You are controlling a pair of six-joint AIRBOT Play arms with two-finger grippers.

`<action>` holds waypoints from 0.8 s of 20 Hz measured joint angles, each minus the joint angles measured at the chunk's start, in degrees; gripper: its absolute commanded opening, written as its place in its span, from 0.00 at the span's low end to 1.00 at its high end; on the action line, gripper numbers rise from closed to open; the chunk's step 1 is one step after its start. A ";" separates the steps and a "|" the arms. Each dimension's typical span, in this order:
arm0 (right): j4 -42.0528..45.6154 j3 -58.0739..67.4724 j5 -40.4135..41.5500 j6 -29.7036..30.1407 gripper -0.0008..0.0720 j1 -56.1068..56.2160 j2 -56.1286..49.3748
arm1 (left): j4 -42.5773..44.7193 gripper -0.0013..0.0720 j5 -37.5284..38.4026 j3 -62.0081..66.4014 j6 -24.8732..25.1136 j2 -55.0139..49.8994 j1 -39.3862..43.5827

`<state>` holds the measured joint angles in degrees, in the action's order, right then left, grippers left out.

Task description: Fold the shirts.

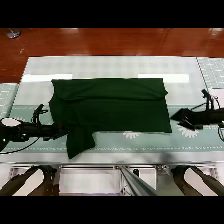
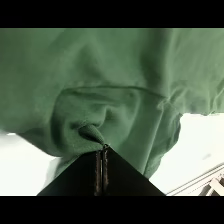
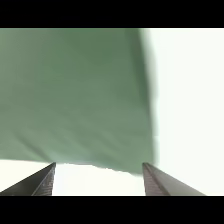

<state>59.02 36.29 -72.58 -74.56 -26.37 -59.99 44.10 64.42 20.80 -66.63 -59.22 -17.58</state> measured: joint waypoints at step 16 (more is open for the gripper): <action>-11.23 -6.64 7.48 -0.35 0.66 0.63 -9.55 | -0.44 0.04 -0.83 0.48 0.59 0.00 0.42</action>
<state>47.79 29.65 -65.10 -74.91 -25.74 -69.54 43.66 63.59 21.28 -66.04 -59.22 -17.17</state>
